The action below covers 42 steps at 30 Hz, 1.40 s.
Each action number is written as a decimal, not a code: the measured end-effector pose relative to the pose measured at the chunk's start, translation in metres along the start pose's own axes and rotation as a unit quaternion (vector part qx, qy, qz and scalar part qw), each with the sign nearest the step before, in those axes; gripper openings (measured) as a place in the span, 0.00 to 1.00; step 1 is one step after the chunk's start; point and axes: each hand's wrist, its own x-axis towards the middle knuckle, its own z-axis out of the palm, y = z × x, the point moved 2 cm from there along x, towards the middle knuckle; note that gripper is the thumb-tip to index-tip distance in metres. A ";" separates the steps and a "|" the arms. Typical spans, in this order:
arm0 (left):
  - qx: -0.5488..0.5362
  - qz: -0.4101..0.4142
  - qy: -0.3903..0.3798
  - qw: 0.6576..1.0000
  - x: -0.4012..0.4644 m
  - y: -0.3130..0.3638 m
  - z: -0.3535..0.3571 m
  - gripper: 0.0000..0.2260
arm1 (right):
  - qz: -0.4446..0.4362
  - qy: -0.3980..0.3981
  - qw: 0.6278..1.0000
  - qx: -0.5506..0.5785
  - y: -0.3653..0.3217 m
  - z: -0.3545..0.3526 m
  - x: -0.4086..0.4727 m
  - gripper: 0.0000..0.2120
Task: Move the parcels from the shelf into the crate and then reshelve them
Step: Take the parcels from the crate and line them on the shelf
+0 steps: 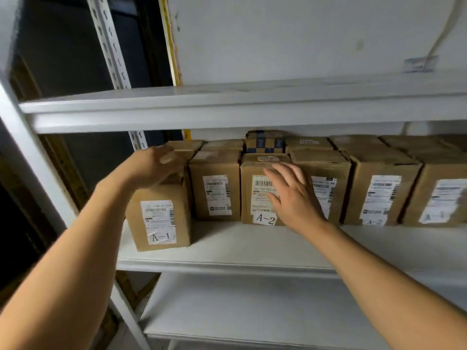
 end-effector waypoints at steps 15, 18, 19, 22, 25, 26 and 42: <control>0.176 0.128 0.124 0.968 0.017 0.184 0.168 0.38 | 0.000 -0.088 0.990 -0.110 0.150 -0.078 0.005 0.38; 0.167 0.111 0.153 0.968 0.013 0.188 0.176 0.36 | -0.006 -0.110 0.989 -0.098 0.156 -0.078 0.008 0.37; 0.165 0.108 0.152 0.968 0.013 0.189 0.175 0.36 | -0.010 -0.109 0.989 -0.096 0.158 -0.079 0.007 0.37; 0.164 0.097 0.133 0.973 0.015 0.197 0.171 0.40 | -0.030 -0.106 0.991 -0.079 0.160 -0.081 0.005 0.37; 0.138 0.127 0.126 0.974 0.020 0.232 0.171 0.46 | -0.027 -0.112 0.991 -0.071 0.169 -0.097 0.002 0.42; 0.134 0.152 0.120 0.972 0.023 0.250 0.175 0.47 | -0.010 -0.103 0.991 -0.079 0.177 -0.107 0.000 0.44; 0.128 0.282 0.083 0.947 0.031 0.384 0.210 0.39 | 0.106 -0.064 0.990 -0.073 0.274 -0.181 -0.040 0.33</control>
